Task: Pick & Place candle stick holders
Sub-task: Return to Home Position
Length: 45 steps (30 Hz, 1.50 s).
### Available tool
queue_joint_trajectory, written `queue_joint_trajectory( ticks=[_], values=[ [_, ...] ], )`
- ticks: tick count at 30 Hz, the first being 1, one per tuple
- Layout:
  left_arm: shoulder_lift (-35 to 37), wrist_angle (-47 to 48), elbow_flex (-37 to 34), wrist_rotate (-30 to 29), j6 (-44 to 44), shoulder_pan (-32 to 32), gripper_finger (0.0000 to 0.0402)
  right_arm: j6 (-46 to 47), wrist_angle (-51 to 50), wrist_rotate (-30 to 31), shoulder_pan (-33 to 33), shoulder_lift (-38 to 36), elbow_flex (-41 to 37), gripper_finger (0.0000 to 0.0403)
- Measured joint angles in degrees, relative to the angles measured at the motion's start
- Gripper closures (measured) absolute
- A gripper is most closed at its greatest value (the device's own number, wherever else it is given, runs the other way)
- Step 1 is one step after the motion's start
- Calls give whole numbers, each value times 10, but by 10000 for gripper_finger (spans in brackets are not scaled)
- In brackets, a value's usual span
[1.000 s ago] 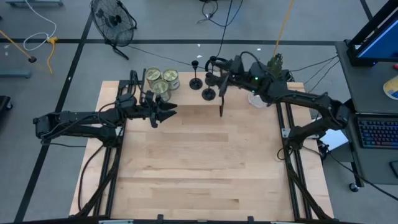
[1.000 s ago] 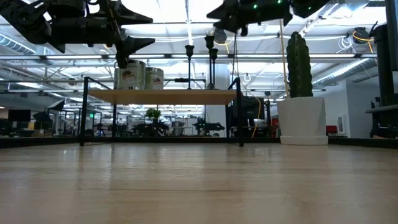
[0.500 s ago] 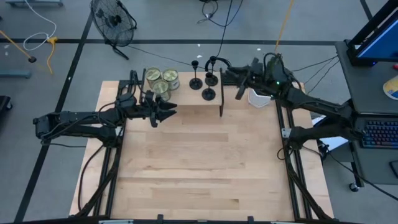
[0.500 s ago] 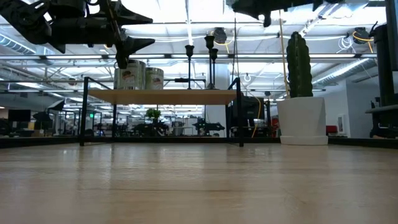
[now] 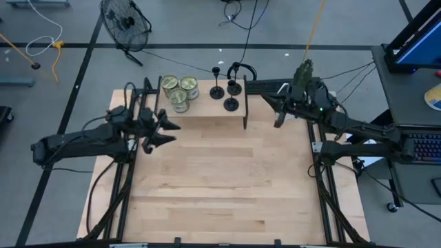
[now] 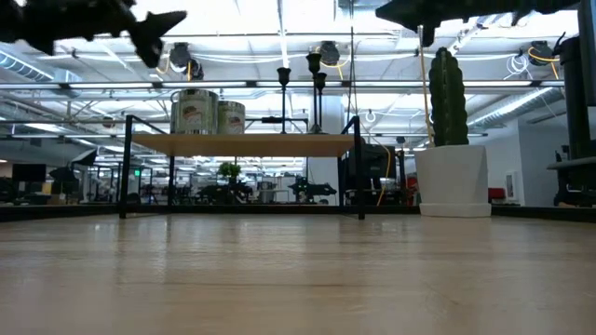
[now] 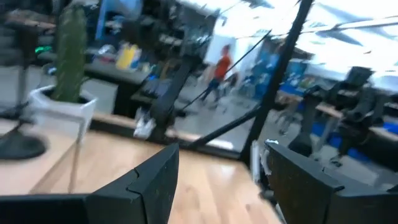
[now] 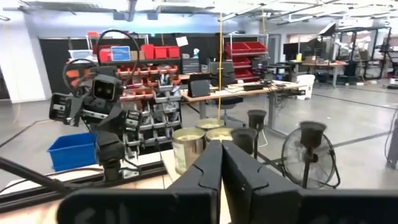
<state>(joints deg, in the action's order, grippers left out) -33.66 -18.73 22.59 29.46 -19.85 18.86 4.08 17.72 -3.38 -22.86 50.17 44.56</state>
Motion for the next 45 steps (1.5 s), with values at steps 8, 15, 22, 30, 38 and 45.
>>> queue_joint_trajectory(
  ticks=[8,15,22,30,38,45],
  values=[
    [133,180,0,-111,54,-58,163,19,1,34,30,-27,-49,399],
    [178,236,0,-180,106,-105,163,133,48,33,35,-31,-115,402],
    [176,289,0,-256,101,-135,163,198,192,33,35,-34,-192,400],
    [179,201,-69,-291,96,-162,163,198,258,18,35,-70,-264,399],
    [261,176,-135,-302,81,-171,163,193,248,-60,35,-79,-281,401],
    [333,266,-120,-329,101,-171,163,177,175,-64,34,-112,-281,400]
  ],
)
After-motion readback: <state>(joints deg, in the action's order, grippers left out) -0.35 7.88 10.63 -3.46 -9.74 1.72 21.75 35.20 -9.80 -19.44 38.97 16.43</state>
